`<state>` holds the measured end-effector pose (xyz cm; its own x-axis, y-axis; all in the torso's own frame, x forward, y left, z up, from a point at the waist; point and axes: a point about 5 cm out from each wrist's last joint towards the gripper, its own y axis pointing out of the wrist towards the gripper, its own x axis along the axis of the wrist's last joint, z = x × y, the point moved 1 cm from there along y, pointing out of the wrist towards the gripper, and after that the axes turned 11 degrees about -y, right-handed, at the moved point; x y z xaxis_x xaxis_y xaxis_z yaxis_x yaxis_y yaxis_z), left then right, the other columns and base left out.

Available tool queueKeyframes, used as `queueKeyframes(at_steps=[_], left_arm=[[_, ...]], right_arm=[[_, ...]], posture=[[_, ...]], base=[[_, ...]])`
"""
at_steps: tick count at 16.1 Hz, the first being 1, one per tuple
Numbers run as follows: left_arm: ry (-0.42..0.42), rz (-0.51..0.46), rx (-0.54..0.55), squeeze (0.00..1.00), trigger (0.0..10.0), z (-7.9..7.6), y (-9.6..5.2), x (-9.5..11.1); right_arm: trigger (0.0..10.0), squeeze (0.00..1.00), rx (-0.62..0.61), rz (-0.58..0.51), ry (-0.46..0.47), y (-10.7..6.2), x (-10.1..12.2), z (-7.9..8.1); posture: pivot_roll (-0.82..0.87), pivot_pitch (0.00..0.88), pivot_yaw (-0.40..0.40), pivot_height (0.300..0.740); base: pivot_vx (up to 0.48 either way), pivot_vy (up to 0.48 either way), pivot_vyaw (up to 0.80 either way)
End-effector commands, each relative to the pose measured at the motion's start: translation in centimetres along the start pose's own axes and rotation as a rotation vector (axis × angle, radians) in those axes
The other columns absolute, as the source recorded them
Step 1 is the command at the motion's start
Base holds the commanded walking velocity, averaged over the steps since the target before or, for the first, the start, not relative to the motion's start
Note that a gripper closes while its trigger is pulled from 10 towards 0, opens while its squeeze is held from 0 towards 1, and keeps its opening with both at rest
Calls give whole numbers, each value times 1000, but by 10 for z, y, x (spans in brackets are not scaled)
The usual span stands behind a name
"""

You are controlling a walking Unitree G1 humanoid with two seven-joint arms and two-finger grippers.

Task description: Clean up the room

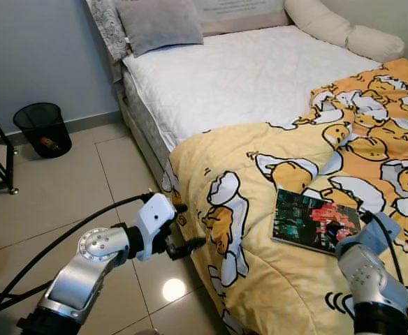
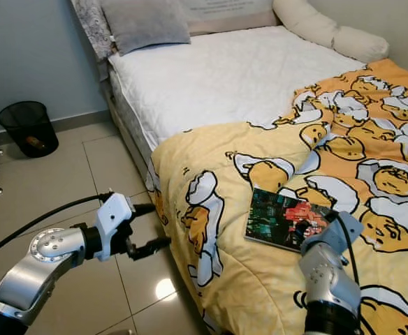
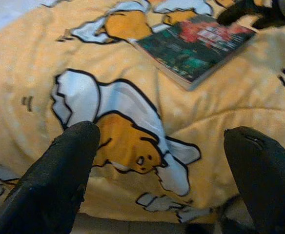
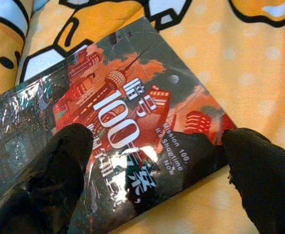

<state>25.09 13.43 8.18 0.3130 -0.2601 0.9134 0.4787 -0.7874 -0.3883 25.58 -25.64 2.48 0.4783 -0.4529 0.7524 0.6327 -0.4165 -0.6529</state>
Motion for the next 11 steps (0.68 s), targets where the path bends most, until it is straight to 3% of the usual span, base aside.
queueKeyframes(at_steps=[1,5,7,9,11], left_arm=[[9,5,-23,871,10000,-2,0,1],[21,34,-55,871,10000,-4,2,-1],[18,41,-72,867,10000,-8,4,-2],[16,50,-80,871,10000,-10,4,-4],[18,54,-79,871,10000,-10,2,-4]], right_arm=[[10000,0,3,0,15,-3,3,-1],[10000,0,128,144,-20,-15,-20,9],[10000,0,161,229,37,-18,-31,9],[10000,0,249,275,159,-21,-36,13],[10000,0,321,271,181,-21,-34,15]], posture=[[-102,0,-44,740],[-118,0,-39,740],[-116,0,-41,740],[-109,0,-45,740],[-102,0,-46,740]], base=[[0,0,0],[0,0,0],[0,0,0],[0,0,0],[0,0,0]])
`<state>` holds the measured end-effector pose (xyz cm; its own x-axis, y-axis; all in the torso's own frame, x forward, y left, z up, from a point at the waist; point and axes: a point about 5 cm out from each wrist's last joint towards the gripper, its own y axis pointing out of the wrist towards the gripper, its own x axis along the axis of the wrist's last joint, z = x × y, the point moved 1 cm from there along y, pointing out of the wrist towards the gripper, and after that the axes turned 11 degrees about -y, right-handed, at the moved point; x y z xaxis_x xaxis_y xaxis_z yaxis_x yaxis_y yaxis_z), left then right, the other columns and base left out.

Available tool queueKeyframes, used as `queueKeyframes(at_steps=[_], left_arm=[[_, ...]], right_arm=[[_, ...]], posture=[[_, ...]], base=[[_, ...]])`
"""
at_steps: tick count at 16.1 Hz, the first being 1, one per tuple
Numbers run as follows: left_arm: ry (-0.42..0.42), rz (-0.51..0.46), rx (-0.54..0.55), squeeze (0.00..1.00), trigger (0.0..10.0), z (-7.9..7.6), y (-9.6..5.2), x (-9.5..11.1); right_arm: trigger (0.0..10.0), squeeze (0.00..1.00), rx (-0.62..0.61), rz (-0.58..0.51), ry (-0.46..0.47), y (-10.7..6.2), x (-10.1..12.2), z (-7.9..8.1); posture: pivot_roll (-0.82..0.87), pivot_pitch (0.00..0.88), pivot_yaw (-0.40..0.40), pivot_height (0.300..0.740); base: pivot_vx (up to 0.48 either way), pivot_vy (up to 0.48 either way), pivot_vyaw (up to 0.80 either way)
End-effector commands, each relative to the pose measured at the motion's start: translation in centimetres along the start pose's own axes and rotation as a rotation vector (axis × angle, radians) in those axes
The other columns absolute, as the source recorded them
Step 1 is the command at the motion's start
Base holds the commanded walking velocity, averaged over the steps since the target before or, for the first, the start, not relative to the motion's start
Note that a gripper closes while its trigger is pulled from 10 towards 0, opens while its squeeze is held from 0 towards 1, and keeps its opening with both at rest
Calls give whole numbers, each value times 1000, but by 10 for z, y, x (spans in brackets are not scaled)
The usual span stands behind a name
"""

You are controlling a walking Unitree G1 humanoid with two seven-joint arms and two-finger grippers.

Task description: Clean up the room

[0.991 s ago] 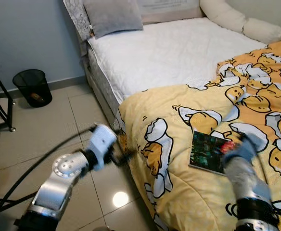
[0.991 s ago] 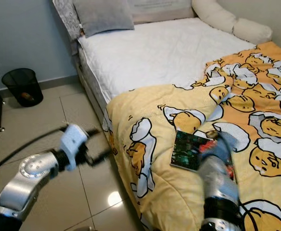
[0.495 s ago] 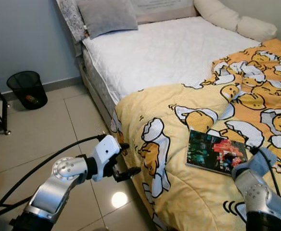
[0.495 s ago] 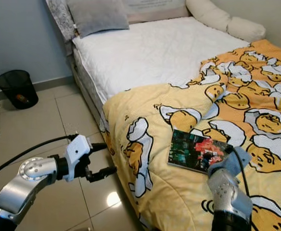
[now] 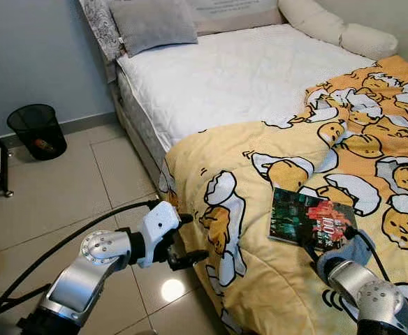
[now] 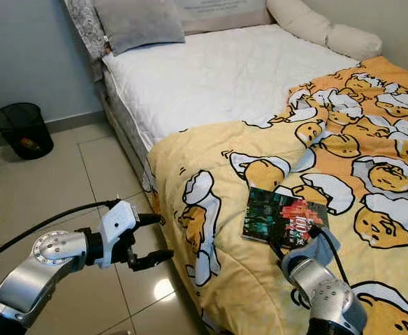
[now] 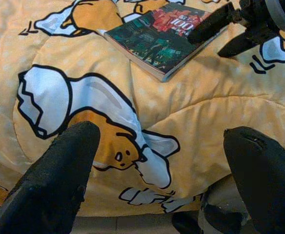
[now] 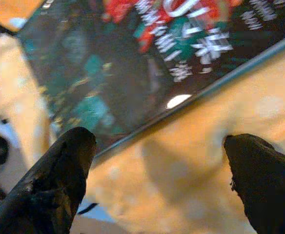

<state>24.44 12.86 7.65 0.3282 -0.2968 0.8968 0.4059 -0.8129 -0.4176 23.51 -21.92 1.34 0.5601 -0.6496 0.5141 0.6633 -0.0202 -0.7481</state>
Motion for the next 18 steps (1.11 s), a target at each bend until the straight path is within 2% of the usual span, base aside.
queueKeyframes(at_steps=[1,8,11,14,18], left_arm=[[14,15,-8,871,10000,-1,-2,1],[16,27,-3,867,10000,5,-8,3],[18,29,-6,871,10000,7,-9,4],[10,24,-52,867,10000,5,-8,8],[9,43,-99,867,10000,1,-8,7]], right_arm=[[10000,0,42,2,9,-1,4,1],[10000,0,216,6,59,2,13,27],[10000,0,185,23,51,9,8,24],[10000,0,172,-3,116,18,9,20],[10000,0,138,-90,237,31,14,14]], posture=[[-100,0,-45,740],[-79,0,-42,740],[-77,0,-36,740],[-75,0,-24,740],[-65,0,-6,740]], base=[[0,0,0],[0,0,0],[0,0,0],[0,0,0],[0,0,0]])
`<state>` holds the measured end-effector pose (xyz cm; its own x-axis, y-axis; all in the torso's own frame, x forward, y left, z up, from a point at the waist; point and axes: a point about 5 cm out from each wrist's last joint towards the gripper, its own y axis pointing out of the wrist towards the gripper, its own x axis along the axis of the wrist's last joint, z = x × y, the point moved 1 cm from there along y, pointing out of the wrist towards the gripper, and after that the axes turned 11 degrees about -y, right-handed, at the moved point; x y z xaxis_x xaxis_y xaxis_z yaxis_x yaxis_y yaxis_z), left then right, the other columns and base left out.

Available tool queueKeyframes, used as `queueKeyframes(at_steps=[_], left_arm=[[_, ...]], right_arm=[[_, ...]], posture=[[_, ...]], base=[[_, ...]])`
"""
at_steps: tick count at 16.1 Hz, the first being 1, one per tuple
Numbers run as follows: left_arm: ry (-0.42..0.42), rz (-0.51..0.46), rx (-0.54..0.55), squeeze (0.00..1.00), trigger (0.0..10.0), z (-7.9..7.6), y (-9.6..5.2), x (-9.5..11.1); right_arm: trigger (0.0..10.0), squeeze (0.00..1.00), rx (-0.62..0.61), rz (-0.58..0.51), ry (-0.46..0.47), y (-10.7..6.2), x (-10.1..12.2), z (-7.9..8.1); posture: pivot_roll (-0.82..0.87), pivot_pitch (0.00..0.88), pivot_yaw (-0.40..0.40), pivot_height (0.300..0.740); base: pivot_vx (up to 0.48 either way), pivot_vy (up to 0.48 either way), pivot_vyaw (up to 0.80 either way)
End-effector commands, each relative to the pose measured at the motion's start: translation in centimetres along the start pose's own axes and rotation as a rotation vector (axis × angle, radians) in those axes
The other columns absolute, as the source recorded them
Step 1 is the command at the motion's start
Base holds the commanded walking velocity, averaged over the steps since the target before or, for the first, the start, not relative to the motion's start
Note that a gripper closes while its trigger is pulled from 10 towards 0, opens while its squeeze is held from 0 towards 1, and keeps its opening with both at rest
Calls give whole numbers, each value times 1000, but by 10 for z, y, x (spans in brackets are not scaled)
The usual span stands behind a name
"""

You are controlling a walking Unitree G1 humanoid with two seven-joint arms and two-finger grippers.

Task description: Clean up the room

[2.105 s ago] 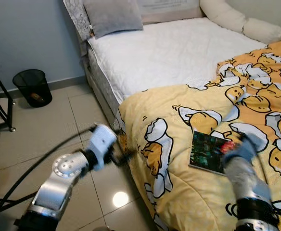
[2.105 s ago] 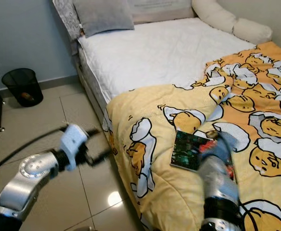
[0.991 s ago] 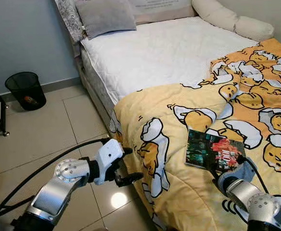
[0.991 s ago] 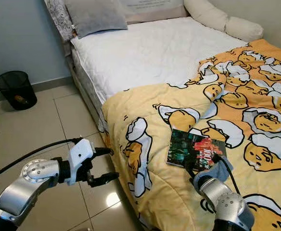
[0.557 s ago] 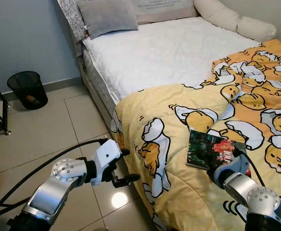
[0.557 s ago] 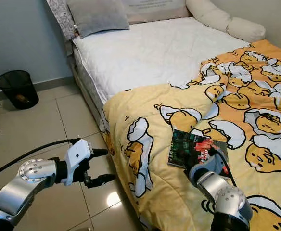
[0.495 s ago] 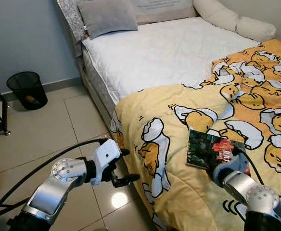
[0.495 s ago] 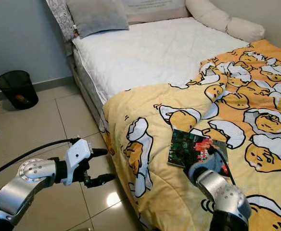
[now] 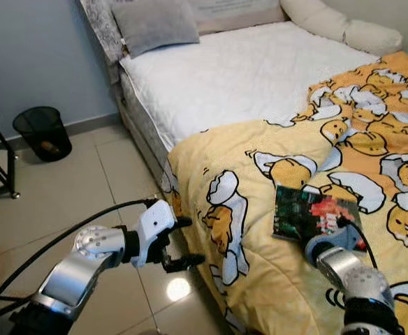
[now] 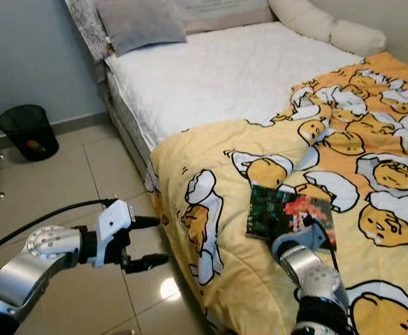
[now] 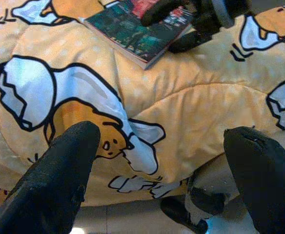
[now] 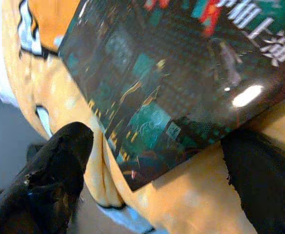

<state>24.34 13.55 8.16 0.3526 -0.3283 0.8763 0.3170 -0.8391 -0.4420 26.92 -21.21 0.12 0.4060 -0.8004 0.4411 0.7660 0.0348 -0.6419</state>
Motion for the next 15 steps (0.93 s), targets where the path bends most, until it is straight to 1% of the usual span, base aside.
queueKeyframes(at_steps=[1,2,3,6,7,9,11,14,15], left_arm=[[20,2,-17,863,10000,-2,-1,6],[20,2,-18,863,10000,-2,-1,6],[21,6,-20,859,10000,-1,-2,6],[21,14,-24,859,10000,-1,-2,6],[21,15,-23,855,10000,-1,-2,6],[21,16,-20,851,10000,0,-2,7],[22,20,-16,851,10000,0,-3,7],[24,24,-15,843,10000,1,-3,7],[26,23,-13,843,10000,1,-3,8]], right_arm=[[10000,0,-6,-48,40,1,7,-3],[10000,0,-7,-52,44,2,8,-4],[10000,0,-27,-55,36,3,8,-8],[10000,0,-74,-83,65,7,7,-21],[10000,0,-99,-68,44,8,-1,-30],[10000,0,-114,-64,45,9,-7,-36],[10000,0,-109,-78,64,12,-9,-36],[10000,0,-95,-88,44,14,-10,-36],[10000,0,-87,-115,71,13,-6,-37]], posture=[[-62,0,-7,740],[-61,0,-7,740],[-60,0,-6,740],[-57,0,-3,740],[-54,0,-3,740],[-51,0,-4,740],[-50,0,0,740],[-49,0,2,740],[-48,0,4,740]], base=[[0,0,0],[0,0,0],[0,0,0],[0,0,0],[0,0,0],[0,0,0],[0,0,0],[0,0,0],[0,0,0]])
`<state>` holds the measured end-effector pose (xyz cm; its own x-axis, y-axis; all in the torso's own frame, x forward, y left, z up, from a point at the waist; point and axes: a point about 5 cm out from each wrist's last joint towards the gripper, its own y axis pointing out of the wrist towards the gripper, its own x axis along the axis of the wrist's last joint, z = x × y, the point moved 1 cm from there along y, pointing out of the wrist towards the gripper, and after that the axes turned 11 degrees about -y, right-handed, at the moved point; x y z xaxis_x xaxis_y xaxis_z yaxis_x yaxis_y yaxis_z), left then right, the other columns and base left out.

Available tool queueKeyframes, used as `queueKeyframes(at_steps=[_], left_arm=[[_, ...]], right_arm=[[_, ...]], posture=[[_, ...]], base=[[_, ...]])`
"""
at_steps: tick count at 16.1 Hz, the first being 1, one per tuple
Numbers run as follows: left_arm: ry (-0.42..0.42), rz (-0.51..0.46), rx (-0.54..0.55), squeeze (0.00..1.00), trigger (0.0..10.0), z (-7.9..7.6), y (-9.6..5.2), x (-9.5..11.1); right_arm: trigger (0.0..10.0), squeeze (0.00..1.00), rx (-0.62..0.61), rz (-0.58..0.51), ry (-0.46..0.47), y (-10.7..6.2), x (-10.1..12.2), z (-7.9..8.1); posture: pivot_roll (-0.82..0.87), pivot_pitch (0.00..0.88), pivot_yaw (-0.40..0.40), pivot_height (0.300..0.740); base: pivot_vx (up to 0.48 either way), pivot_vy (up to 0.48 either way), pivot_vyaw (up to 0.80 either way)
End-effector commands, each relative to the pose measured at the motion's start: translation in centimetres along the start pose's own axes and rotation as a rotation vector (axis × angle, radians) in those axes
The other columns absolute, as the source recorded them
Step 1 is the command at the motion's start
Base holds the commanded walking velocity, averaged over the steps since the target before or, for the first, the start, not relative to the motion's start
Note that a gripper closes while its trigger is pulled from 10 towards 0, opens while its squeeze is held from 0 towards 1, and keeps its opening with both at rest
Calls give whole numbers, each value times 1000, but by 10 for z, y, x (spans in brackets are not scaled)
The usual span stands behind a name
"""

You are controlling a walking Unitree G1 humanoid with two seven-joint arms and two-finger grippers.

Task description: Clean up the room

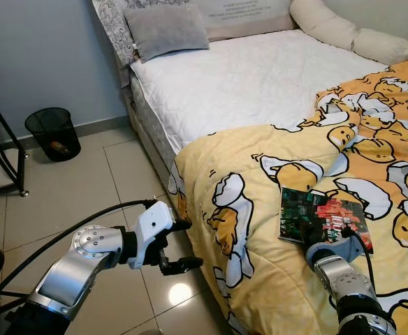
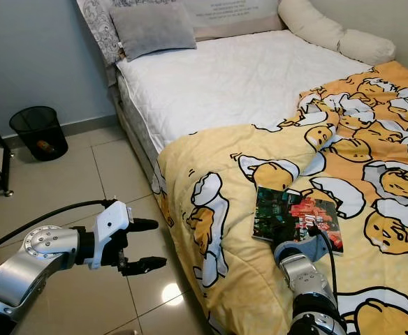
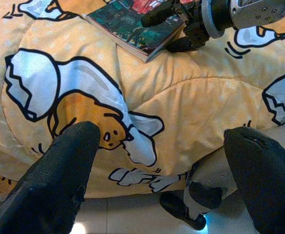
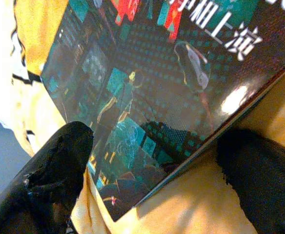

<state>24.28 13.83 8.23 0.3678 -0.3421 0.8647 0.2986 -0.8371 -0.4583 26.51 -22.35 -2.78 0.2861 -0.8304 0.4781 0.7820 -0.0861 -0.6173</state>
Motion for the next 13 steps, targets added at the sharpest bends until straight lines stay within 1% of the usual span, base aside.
queueKeyframes(at_steps=[1,3,5,6,10,11,13], left_arm=[[37,2,0,843,10000,2,0,8],[40,4,-1,843,10000,2,0,9],[46,6,-4,843,10000,3,0,10],[48,6,-6,843,10000,3,0,10],[53,9,-9,843,10000,2,-1,11],[55,8,-8,839,10000,3,-1,11],[57,8,-7,843,10000,3,-1,11]], right_arm=[[10000,0,-16,-41,47,-2,6,-8],[10000,0,15,-92,81,-1,13,-5],[10000,0,97,-176,153,-1,30,7],[10000,0,129,-196,166,-1,34,11],[10000,0,167,-214,164,1,41,21],[10000,0,193,-223,166,1,45,26],[10000,0,219,-236,172,1,48,30]], posture=[[-50,0,7,740],[-52,0,12,740],[-53,0,16,740],[-53,0,17,740],[-49,0,13,740],[-46,0,9,740],[-44,0,9,740]], base=[[0,0,0],[0,0,0],[0,0,0],[0,0,0],[0,0,0],[0,0,0],[0,0,0]])
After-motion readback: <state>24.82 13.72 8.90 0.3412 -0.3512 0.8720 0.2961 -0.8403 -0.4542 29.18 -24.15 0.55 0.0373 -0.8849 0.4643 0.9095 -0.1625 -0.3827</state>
